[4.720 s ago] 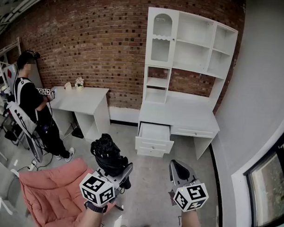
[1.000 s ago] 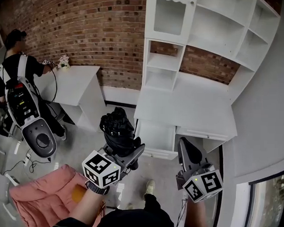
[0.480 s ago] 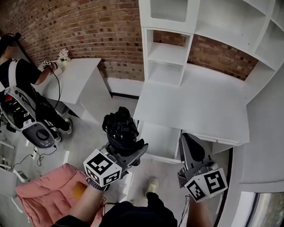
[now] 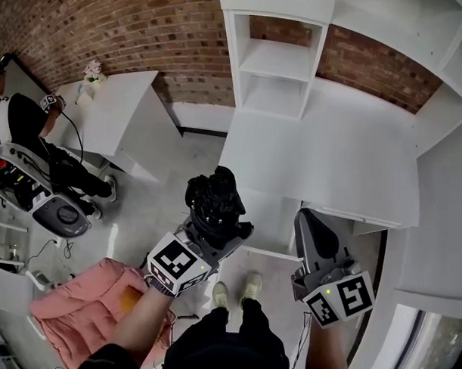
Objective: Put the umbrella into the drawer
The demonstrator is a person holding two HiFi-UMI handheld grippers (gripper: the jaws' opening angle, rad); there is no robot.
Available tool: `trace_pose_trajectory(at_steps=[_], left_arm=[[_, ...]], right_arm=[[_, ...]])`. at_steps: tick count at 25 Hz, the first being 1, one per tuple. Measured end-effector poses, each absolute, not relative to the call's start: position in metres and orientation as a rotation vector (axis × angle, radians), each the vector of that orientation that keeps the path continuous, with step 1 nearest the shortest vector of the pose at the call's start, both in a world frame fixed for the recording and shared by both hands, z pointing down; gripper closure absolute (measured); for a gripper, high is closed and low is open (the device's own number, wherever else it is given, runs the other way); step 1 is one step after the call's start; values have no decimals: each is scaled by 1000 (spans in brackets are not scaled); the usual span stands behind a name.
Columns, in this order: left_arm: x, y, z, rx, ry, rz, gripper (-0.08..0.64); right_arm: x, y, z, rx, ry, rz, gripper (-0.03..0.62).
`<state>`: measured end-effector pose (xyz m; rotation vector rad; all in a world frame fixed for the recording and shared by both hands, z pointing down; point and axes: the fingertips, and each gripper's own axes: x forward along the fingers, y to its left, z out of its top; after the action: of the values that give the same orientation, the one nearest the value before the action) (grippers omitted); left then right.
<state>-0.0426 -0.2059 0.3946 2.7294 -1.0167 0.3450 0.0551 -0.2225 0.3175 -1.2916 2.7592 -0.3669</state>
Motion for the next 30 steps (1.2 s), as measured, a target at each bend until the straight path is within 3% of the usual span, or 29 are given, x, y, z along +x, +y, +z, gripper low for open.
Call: trace_pose_trajectory(at_steps=[30], left_arm=[[4, -262, 634, 2770, -589, 846, 357]], right_arm=[[102, -272, 486, -1535, 2695, -530, 589]])
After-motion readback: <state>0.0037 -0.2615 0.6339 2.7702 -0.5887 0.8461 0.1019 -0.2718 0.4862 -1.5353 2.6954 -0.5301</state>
